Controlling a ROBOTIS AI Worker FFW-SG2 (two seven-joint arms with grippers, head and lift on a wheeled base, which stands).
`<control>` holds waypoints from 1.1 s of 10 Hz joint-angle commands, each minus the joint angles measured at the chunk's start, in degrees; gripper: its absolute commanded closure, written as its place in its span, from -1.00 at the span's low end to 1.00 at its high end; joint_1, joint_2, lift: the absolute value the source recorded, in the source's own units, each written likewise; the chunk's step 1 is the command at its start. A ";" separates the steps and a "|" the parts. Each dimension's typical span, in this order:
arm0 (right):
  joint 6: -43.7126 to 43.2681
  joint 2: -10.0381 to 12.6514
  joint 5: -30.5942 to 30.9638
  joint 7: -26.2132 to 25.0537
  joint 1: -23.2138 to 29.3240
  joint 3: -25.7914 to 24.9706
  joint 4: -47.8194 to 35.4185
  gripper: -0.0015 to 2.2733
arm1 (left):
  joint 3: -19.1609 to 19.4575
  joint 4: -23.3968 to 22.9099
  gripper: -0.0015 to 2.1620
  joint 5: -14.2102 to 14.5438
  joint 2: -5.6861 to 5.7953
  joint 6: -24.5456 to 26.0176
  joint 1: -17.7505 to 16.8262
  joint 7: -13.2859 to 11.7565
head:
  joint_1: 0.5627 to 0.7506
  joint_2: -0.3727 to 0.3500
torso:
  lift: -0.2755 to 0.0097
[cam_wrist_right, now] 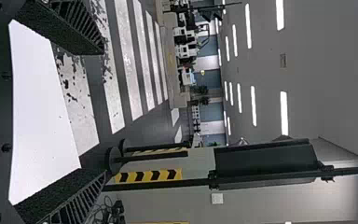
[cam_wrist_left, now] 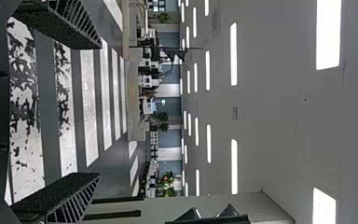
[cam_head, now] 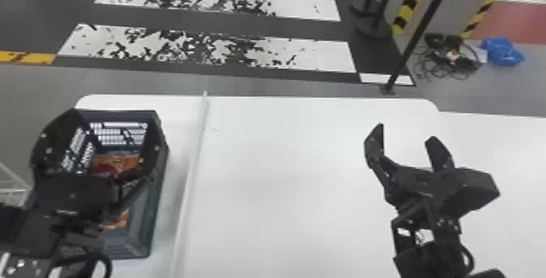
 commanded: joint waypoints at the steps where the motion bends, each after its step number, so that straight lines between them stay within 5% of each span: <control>1: 0.00 0.00 0.00 0.00 0.00 0.00 0.00 -1.00 | 0.00 0.00 -1.00 0.00 0.00 0.00 0.00 0.00 | 0.41 -0.23 | 0.73; 11: 0.00 0.00 0.00 0.00 0.00 0.00 0.00 -1.00 | 0.00 0.00 -1.00 0.00 0.00 0.00 0.00 0.00 | 0.41 -0.23 | 0.73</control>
